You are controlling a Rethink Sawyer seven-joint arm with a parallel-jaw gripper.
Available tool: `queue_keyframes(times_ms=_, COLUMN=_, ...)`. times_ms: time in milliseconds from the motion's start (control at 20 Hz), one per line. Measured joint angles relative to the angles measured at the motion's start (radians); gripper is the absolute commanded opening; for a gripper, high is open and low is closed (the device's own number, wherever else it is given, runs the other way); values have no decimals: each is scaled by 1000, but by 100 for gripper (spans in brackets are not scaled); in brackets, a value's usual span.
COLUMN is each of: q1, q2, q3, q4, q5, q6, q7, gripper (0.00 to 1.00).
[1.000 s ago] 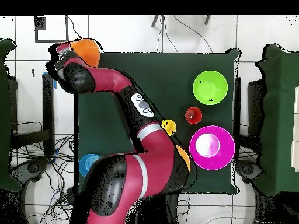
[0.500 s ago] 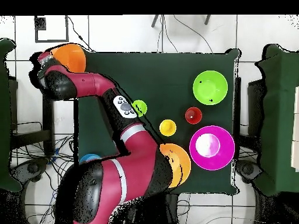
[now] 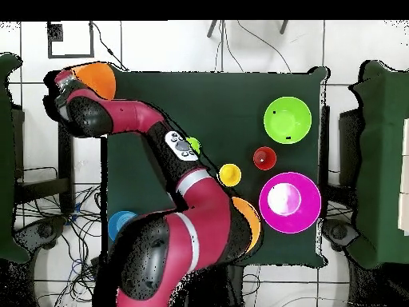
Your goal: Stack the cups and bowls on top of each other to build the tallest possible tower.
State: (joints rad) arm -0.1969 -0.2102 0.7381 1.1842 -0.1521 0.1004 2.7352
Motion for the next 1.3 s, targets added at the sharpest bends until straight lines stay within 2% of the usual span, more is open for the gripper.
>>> queue_keyframes(times_ms=300, q1=-94, q2=21, q3=97, q4=43, q5=-63, q6=0, q7=-12, gripper=0)
queue_keyframes(times_ms=500, q1=-166, q2=64, q3=186, q4=74, q5=-120, q6=0, q7=-17, gripper=0)
queue_keyframes(times_ms=700, q1=-201, q2=100, q3=240, q4=83, q5=-162, q6=5, q7=-34, gripper=0)
queue_keyframes(times_ms=850, q1=-239, q2=154, q3=312, q4=86, q5=-210, q6=31, q7=-98, gripper=0)
queue_keyframes(times_ms=1050, q1=-263, q2=192, q3=358, q4=94, q5=-233, q6=47, q7=-156, gripper=0)
queue_keyframes(times_ms=1300, q1=-316, q2=264, q3=442, q4=126, q5=-253, q6=75, q7=-283, gripper=0)
